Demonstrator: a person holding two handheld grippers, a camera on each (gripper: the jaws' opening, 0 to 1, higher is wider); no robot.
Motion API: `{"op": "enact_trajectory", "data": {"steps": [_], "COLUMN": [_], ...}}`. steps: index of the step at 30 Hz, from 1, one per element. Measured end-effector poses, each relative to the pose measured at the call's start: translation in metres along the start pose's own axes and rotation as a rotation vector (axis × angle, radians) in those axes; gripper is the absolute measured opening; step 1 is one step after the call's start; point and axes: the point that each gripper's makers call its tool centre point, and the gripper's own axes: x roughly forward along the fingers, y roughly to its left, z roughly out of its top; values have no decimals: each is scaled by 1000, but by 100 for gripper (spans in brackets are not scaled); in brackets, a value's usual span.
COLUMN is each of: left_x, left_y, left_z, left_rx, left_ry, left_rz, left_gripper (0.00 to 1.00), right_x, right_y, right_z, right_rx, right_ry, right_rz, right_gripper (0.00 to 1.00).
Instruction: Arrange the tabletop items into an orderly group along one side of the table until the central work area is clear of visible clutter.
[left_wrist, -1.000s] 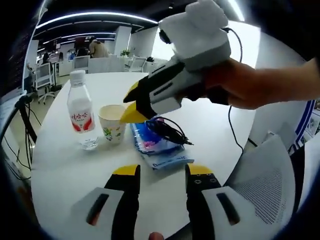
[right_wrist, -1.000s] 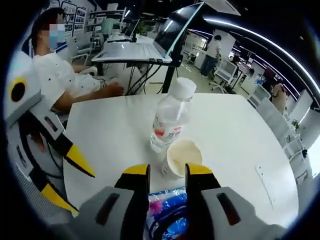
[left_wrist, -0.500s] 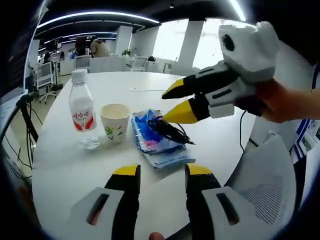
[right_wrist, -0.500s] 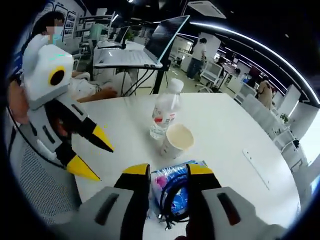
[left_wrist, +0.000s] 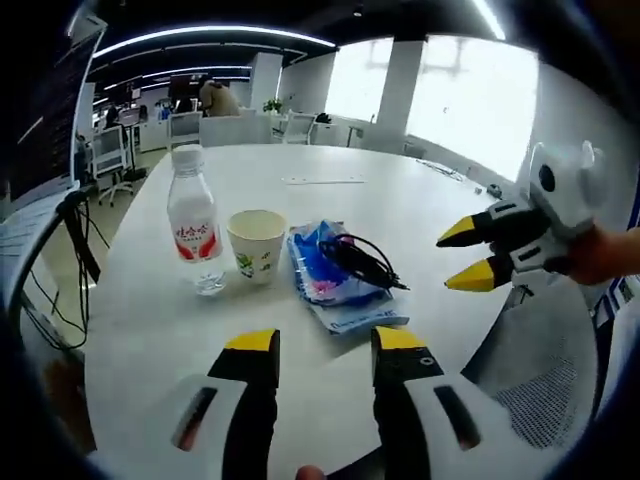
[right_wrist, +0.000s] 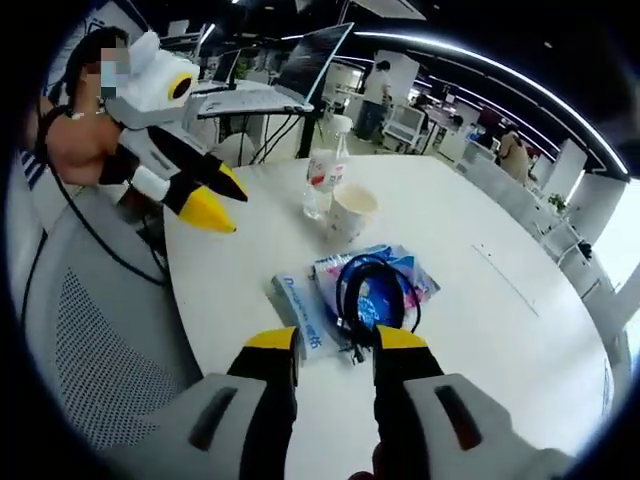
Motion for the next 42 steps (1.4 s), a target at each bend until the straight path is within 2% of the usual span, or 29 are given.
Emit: {"op": "enact_trajectory", "data": {"steps": [4, 10, 17, 21, 26, 29, 35, 42], "left_x": [-1, 1, -3, -4, -11, -12, -13, -10], "left_y": [6, 13, 28, 34, 44, 44, 48, 42], "left_z": [-3, -3, -5, -7, -6, -5, -5, -4], "left_rx": [15, -8, -6, -2, -19, 3, 19, 18], "left_ry": [17, 20, 25, 30, 5, 8, 9, 6], "left_rz": [64, 107, 190, 220, 268, 289, 310, 272], "left_gripper": [37, 39, 40, 40, 40, 40, 39, 39], "right_x": [-12, -22, -20, -18, -15, -19, -23, -20], "right_y": [-7, -26, -31, -26, -15, -12, -20, -27], "right_z": [-29, -51, -58, -63, -69, -73, -80, -69], "right_rx": [38, 100, 94, 97, 90, 87, 105, 171], "right_ry": [39, 47, 43, 46, 31, 28, 32, 14], "right_rz": [0, -16, 17, 53, 129, 153, 156, 100], "right_gripper": [28, 29, 29, 29, 29, 28, 28, 28]}}
